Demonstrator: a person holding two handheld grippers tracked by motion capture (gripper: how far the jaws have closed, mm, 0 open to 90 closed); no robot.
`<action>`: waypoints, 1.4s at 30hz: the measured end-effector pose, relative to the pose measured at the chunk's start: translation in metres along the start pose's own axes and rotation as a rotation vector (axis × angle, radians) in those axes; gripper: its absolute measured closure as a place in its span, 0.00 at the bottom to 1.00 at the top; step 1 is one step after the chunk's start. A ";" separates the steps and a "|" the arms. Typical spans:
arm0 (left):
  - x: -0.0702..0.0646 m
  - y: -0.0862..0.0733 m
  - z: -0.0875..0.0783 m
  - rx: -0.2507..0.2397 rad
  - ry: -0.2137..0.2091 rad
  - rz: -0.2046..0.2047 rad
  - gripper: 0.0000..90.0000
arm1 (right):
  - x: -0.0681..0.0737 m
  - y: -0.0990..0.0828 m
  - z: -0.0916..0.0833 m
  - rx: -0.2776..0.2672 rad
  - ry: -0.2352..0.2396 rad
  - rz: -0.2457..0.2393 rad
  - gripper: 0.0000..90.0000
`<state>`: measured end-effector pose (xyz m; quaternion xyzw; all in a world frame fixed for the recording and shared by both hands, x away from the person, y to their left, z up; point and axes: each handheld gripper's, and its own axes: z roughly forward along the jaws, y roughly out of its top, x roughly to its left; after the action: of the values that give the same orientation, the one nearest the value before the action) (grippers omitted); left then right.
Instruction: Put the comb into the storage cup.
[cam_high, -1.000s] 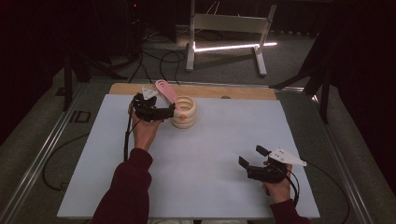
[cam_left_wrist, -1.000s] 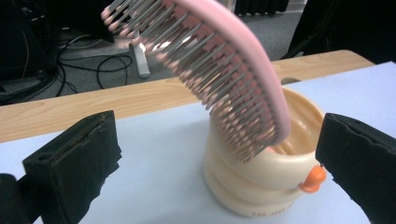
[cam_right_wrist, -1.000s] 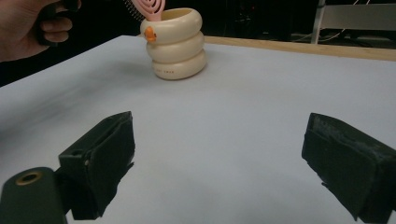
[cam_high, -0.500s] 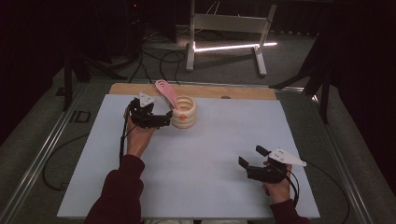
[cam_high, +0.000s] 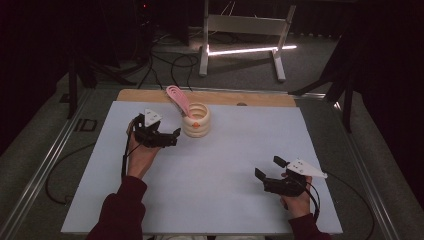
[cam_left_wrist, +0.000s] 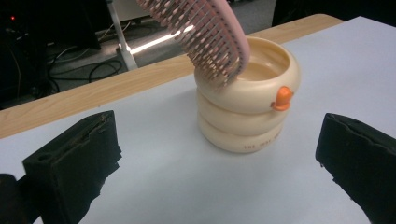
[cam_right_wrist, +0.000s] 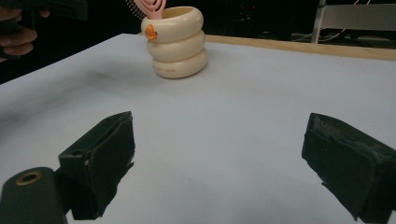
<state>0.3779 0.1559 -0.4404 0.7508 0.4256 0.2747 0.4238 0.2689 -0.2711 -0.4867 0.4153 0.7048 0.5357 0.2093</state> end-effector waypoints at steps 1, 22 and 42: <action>0.000 -0.001 -0.002 -0.002 0.000 0.006 0.00 | 0.000 0.000 0.000 0.001 -0.001 -0.001 0.10; -0.001 -0.030 -0.036 -0.032 -0.005 0.036 0.00 | 0.001 0.000 0.000 0.004 -0.003 -0.007 0.10; 0.000 -0.063 -0.061 -0.061 0.002 0.005 0.00 | 0.000 0.000 0.000 0.007 -0.004 -0.007 0.10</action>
<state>0.3048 0.1982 -0.4650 0.7383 0.4155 0.2894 0.4455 0.2689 -0.2710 -0.4872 0.4146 0.7077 0.5316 0.2114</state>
